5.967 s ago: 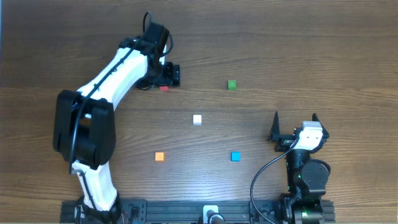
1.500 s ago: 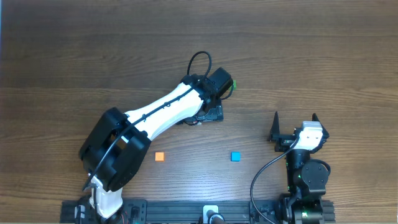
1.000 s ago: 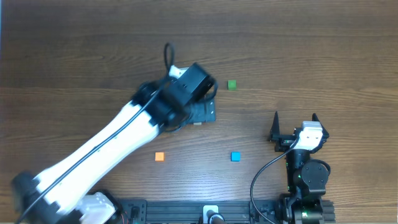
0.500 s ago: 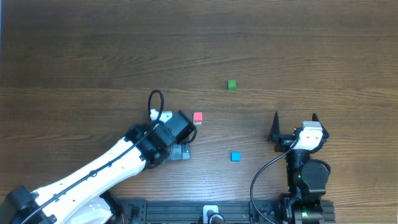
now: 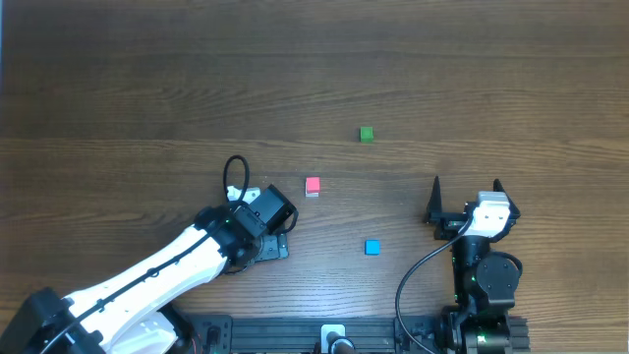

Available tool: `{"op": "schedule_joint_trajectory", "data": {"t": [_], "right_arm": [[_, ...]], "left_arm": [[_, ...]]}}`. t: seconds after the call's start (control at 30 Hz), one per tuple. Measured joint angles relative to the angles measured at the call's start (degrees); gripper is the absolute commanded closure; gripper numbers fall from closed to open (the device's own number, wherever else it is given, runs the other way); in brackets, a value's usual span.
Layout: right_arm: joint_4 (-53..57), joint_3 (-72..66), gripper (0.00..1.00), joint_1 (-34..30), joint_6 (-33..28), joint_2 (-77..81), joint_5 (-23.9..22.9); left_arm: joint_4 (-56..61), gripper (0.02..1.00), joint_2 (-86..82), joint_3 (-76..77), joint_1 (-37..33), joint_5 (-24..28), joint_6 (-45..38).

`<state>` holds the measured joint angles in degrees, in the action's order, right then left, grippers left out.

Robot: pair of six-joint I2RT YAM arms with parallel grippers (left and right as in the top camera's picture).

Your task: Stack Cubes

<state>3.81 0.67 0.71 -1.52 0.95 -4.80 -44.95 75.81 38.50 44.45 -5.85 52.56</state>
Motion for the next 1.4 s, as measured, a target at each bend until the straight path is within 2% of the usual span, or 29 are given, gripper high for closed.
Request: {"op": "schedule_joint_trajectory", "data": {"t": [0.37, 0.63, 0.8, 1.27, 1.4], "right_arm": [[0.0, 0.0, 0.009, 0.0, -0.1, 0.0, 0.0], [0.0, 0.0, 0.009, 0.0, 0.0, 0.0, 0.0], [0.0, 0.0, 0.009, 0.0, 0.0, 0.0, 0.0], [0.0, 0.0, 0.009, 0.0, 0.0, 0.0, 0.0], [0.0, 0.0, 0.009, 0.0, 0.0, 0.0, 0.0]], "left_arm": [[2.0, 0.231, 5.1, -0.1, 0.0, 0.1, 0.0], [3.5, 0.237, 7.3, -0.1, 0.0, 0.1, -0.4], [5.1, 0.34, 8.8, -0.1, 0.0, 0.5, -1.6], [7.1, 0.402, 9.2, -0.1, 0.0, 1.5, -4.0], [7.2, 0.487, 9.2, -0.1, 0.0, 1.6, -4.9]]}}
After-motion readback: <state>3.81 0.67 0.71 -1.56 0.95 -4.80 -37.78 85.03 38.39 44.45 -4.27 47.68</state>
